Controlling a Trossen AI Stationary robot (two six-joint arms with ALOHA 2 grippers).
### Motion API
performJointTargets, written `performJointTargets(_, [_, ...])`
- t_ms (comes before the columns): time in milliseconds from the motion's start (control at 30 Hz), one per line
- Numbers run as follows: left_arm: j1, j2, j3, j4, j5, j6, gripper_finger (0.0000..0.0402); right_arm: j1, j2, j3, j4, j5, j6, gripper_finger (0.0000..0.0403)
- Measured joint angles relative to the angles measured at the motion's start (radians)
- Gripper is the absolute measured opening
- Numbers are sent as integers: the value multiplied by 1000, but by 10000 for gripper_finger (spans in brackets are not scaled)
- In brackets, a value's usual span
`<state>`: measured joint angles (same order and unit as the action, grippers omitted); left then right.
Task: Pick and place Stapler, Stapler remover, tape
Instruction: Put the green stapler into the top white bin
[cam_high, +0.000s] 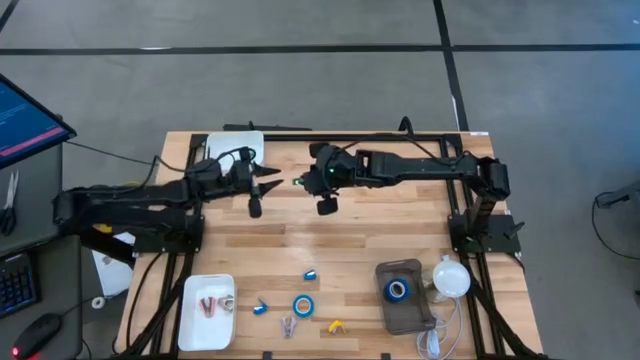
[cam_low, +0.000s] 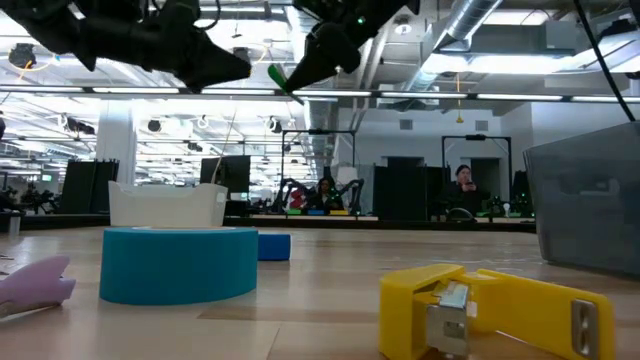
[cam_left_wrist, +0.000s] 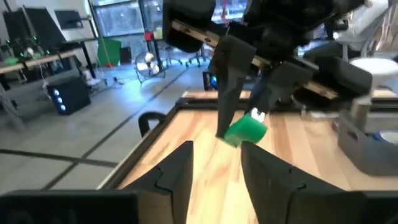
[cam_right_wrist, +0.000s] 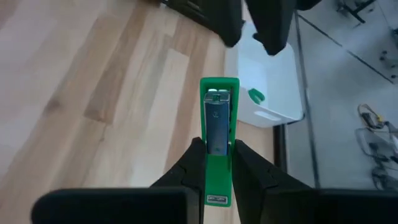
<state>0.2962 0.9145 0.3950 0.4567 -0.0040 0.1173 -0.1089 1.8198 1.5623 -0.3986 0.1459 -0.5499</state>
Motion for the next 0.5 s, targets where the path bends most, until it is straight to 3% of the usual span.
performJointTargets(267, [29, 138, 2, 181, 5, -145, 196, -1, -1, 0, 9, 59, -10, 39])
performJointTargets(500, [25, 155, 1, 183, 89, -56, 210, -18, -18, 0, 5, 63, -2, 39])
